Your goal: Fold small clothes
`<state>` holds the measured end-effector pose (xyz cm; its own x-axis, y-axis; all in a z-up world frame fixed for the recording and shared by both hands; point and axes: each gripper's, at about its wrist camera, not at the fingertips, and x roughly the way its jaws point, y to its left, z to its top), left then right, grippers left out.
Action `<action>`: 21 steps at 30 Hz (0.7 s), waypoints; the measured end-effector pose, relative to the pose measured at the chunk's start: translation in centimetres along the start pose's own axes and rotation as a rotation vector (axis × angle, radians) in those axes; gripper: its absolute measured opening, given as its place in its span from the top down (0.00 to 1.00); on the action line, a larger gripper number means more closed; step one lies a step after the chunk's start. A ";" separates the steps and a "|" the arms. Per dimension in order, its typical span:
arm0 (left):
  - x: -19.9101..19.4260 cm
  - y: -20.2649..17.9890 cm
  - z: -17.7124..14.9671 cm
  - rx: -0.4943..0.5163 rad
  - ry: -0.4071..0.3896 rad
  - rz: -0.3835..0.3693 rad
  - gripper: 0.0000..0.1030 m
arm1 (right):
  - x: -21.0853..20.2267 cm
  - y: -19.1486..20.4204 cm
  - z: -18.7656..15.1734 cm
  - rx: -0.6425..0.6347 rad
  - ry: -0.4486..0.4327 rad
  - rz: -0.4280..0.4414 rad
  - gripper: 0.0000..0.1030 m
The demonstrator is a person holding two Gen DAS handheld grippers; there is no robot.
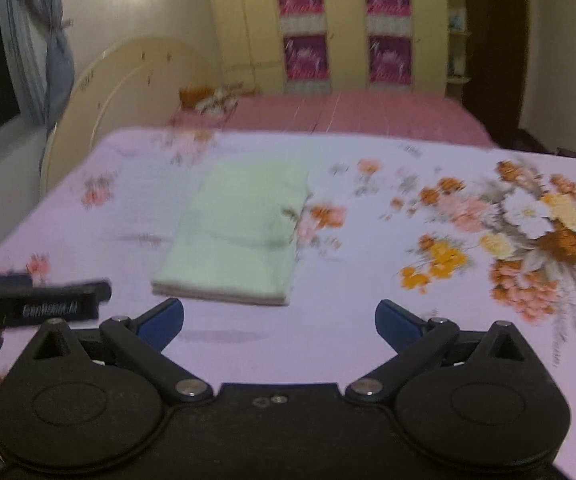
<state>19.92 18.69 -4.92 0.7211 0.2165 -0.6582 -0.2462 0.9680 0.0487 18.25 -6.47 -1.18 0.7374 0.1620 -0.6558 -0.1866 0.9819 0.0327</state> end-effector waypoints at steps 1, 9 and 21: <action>-1.5 -0.1 -0.5 -0.009 -0.007 -0.005 0.00 | -0.9 -0.2 -0.2 0.002 -0.017 -0.006 0.01; -10.3 -1.4 -3.9 0.020 -0.073 -0.016 0.00 | -7.8 -1.4 -3.4 0.023 -0.101 -0.048 0.01; -16.6 -2.6 -6.7 0.006 -0.103 -0.041 0.00 | -14.2 -2.5 -6.3 0.011 -0.163 -0.067 0.01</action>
<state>4.21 11.70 0.86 0.7931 0.1882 -0.5793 -0.2117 0.9770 0.0276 4.17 -11.80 3.30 0.8434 0.1089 -0.5262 -0.1269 0.9919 0.0019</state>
